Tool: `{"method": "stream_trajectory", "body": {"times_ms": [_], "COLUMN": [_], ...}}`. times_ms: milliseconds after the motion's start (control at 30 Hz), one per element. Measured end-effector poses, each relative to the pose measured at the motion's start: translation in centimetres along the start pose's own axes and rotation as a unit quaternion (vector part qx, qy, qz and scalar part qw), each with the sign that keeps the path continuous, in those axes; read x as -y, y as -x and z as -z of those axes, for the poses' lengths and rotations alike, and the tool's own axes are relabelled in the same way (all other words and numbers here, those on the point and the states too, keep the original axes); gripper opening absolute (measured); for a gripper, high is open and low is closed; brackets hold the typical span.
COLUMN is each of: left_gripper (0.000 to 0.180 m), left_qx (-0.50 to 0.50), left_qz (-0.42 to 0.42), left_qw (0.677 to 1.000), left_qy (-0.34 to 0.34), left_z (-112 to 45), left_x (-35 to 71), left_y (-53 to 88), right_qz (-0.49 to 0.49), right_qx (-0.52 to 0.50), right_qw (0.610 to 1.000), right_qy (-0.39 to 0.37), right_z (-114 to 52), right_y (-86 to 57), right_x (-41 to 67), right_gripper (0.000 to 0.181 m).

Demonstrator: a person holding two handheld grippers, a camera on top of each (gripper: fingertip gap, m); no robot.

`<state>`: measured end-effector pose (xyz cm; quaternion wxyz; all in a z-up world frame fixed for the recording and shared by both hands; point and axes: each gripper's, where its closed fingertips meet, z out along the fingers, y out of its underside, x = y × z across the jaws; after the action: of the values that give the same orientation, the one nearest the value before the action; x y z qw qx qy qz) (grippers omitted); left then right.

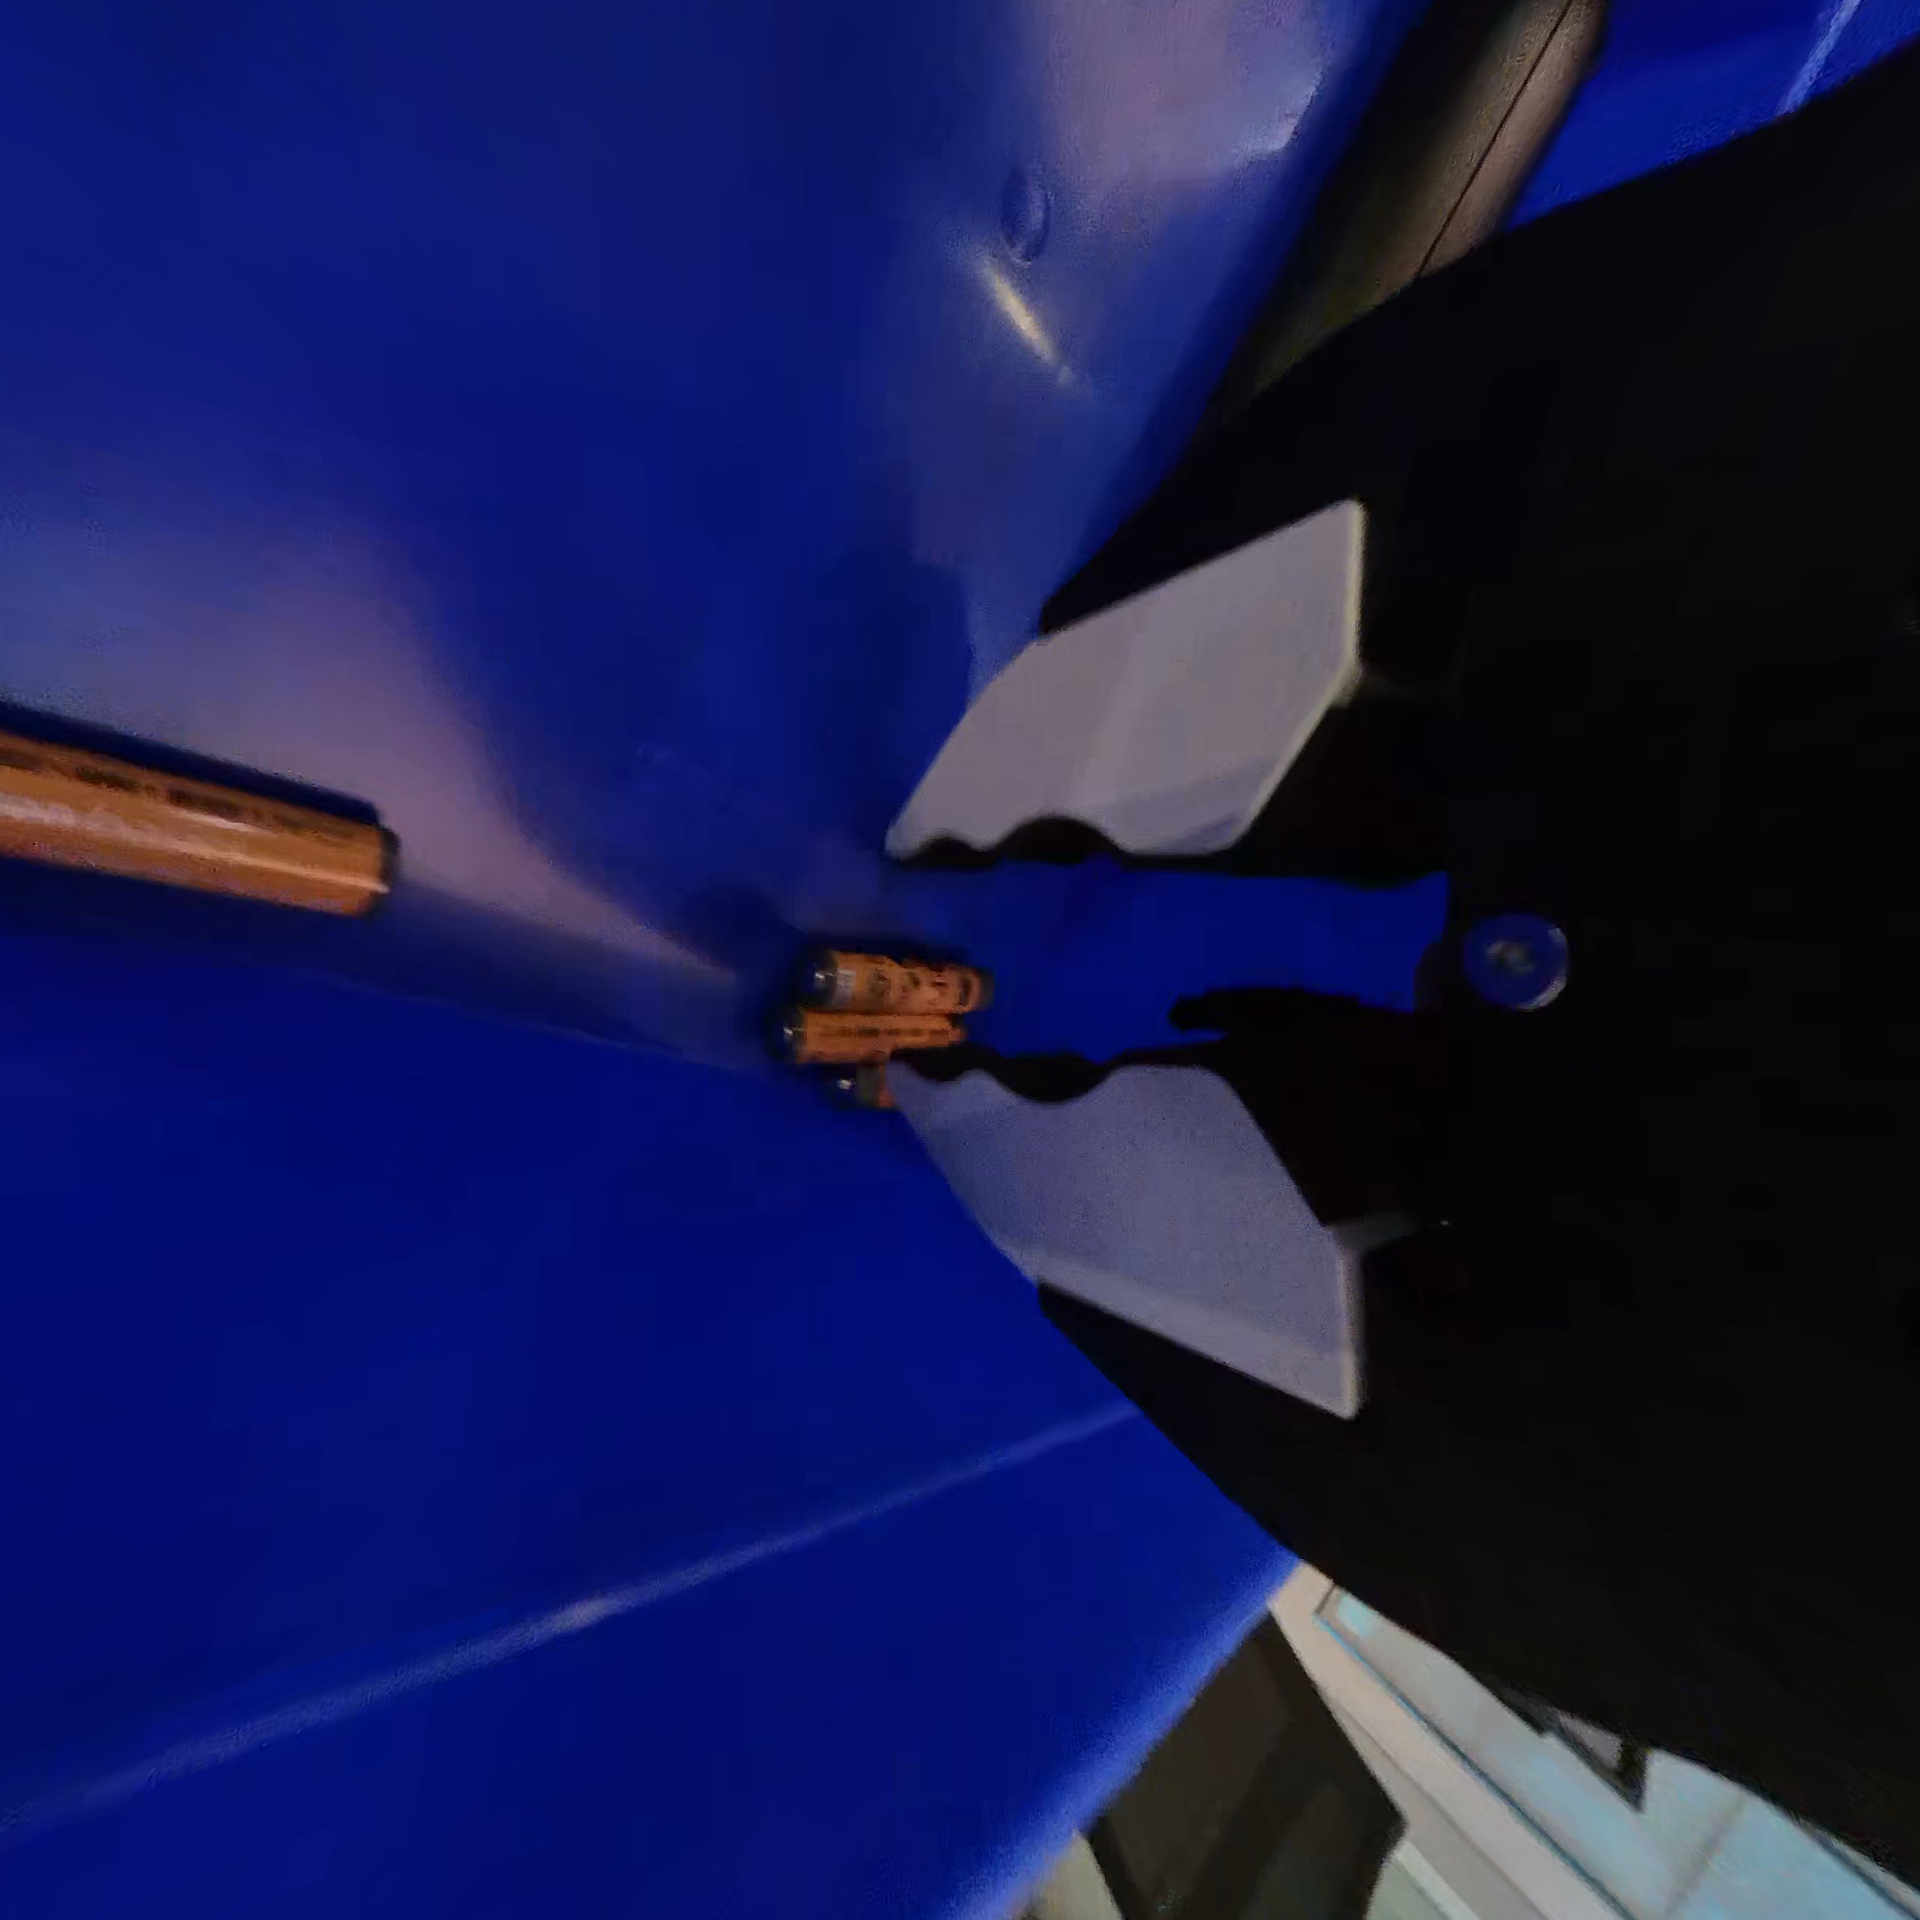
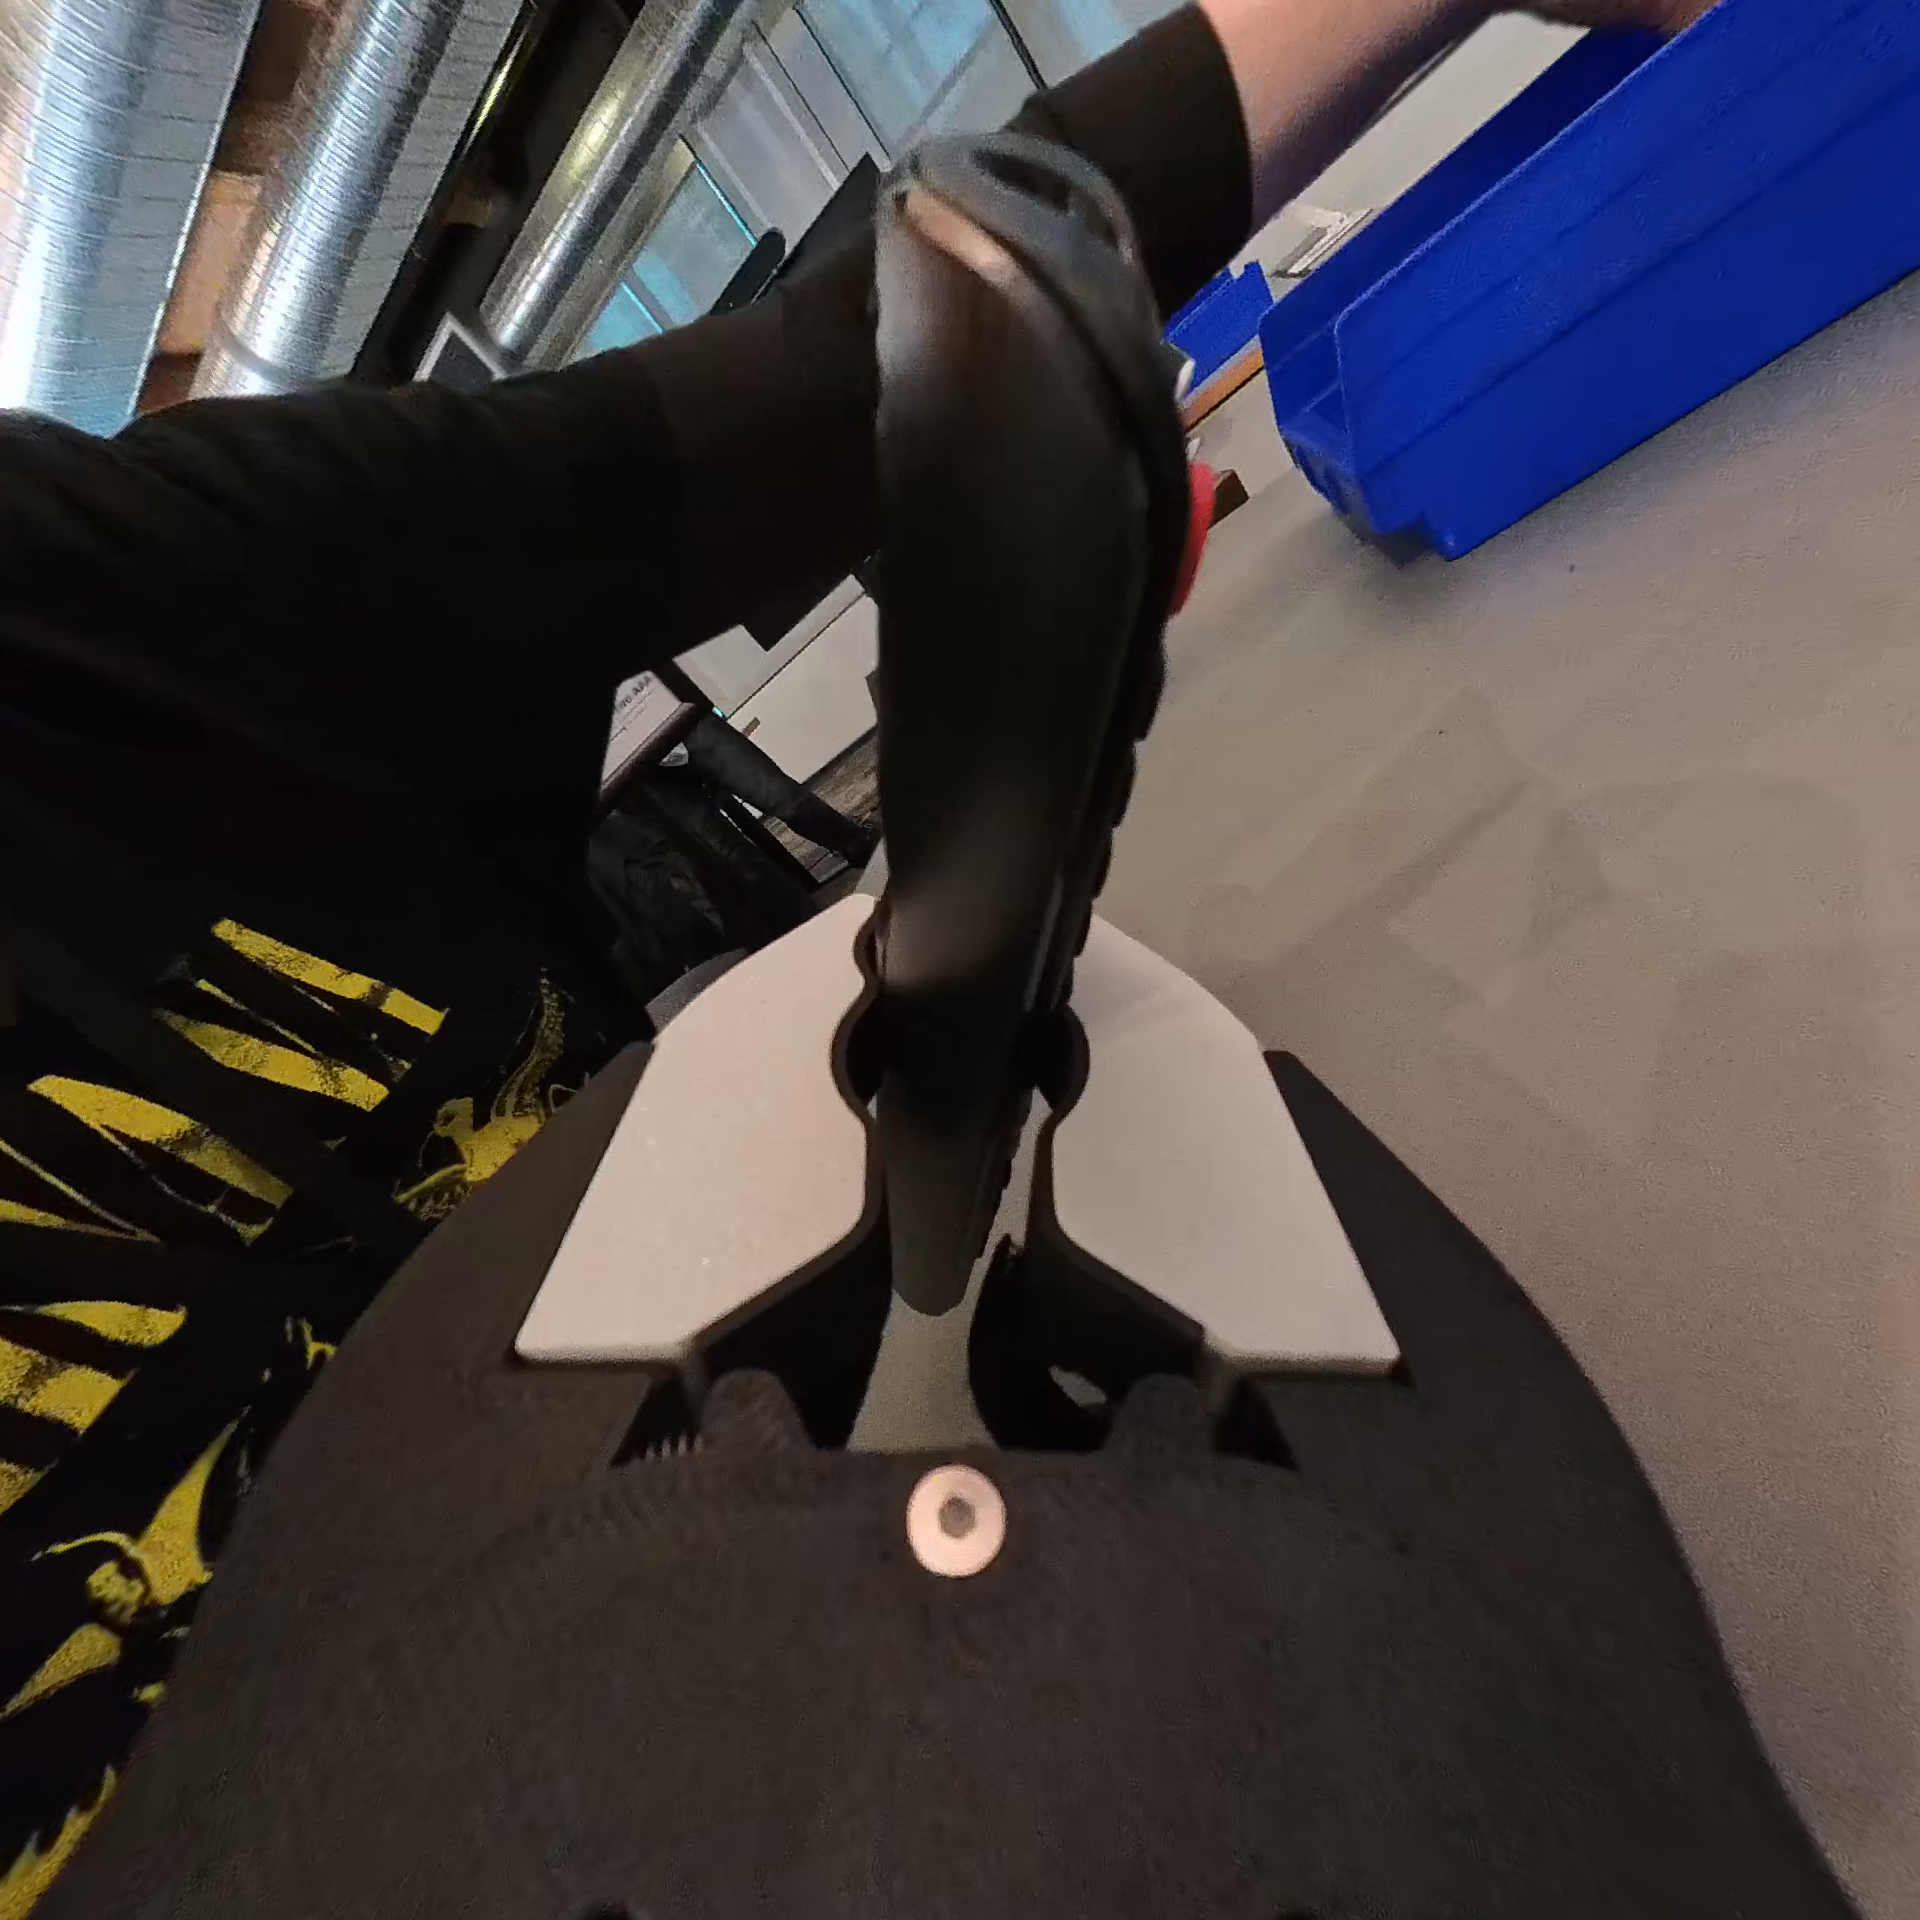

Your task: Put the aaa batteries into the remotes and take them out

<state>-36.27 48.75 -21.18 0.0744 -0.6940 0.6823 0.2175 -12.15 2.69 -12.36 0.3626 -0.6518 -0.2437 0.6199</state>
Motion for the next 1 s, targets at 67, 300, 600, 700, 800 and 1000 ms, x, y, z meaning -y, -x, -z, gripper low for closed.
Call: {"method": "stream_trajectory", "body": {"times_ms": [67, 300, 600, 700, 800, 1000], "left_gripper": [0.028, 0.02, 0.012, 0.012, 0.012, 0.012], "left_qx": [-0.007, -0.075, -0.114, -0.091, -0.087, -0.065], "left_qz": [-0.017, 0.004, 0.012, 0.002, 0.015, 0.049], "left_qw": [1.0, 0.997, 0.993, 0.996, 0.995, 0.983], "left_qy": [0.004, 0.003, -0.008, -0.012, -0.041, -0.163], "left_z": [-0.3, -0.7, -0.2, 0.0, 1.1, 9.2], "left_x": [0.4, 0.4, 0.5, 0.2, 0.3, 1.1], "left_y": [0.1, 0.0, -1.2, -1.4, -1.8, -3.1], "right_qz": [0.0, -0.005, -0.008, -0.009, -0.011, -0.01], "right_qx": [0.003, 0.012, 0.014, 0.014, 0.016, 0.017], "right_qw": [1.0, 1.0, 1.0, 1.0, 1.0, 1.0], "right_qy": [-0.002, -0.012, -0.016, -0.018, -0.021, -0.019], "right_z": [0.0, 0.3, 0.4, 0.4, 0.5, 0.5], "right_y": [0.1, 0.2, 0.2, 0.2, 0.2, 0.2], "right_x": [0.0, 0.2, 0.3, 0.4, 0.4, 0.4], "right_gripper": [0.025, 0.025, 0.025, 0.025, 0.025, 0.025]}}
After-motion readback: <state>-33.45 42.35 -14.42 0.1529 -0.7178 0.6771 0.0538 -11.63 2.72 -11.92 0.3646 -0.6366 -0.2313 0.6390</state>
